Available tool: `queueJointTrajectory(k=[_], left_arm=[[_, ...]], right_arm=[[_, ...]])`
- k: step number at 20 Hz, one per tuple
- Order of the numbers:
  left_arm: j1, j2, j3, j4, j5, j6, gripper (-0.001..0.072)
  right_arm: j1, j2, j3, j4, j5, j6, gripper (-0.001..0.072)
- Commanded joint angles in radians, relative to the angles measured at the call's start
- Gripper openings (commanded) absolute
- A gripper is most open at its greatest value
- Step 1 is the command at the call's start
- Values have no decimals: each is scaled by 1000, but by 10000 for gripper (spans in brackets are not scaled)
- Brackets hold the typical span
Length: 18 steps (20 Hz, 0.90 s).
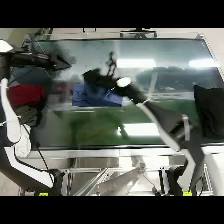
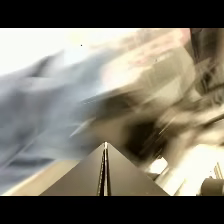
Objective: Fold the shirts.
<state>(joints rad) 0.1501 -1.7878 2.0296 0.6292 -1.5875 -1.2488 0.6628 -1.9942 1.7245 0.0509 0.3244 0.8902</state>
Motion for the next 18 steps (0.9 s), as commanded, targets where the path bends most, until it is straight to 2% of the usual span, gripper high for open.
queueJointTrajectory(k=[1, 2, 3, 5, 6, 7, 8, 10, 12, 14, 16, 17, 18], left_arm=[[54, 25, -9, -2, -78, 17, 5], [54, 26, -24, -1, -82, 20, 4], [54, 26, -42, -2, -81, 22, 4], [53, 26, -83, -2, -81, 23, 5], [53, 26, -105, -2, -81, 29, 4], [53, 26, -124, -2, -82, 29, 4], [58, 26, -135, -2, -84, 29, 5], [70, 27, -145, -2, -106, 29, 5], [80, 32, -145, -2, -122, 29, 4], [85, 39, -145, -2, -124, 29, 4], [84, 48, -145, -2, -122, 29, 4], [82, 53, -145, -2, -123, 28, 4], [82, 58, -145, -2, -124, 27, 4]], right_arm=[[132, -139, 124, 197, -90, -237, 650], [130, -133, 146, 197, -47, -279, 612], [116, -116, 154, 194, 3, -313, 514], [63, -71, 154, 115, 123, -333, 229], [21, -45, 154, 64, 207, -321, 143], [-29, -19, 154, -10, 282, -246, 56], [-79, 6, 154, -118, 335, -130, 17], [-207, 63, 154, -449, 474, 187, 16], [-336, 118, 153, -756, 672, 434, 14], [-438, 161, 153, -978, 814, 565, 13], [-523, 177, 152, -1093, 904, 639, 17], [-552, 167, 145, -1084, 941, 665, 96], [-565, 151, 135, -1080, 952, 681, 425]])
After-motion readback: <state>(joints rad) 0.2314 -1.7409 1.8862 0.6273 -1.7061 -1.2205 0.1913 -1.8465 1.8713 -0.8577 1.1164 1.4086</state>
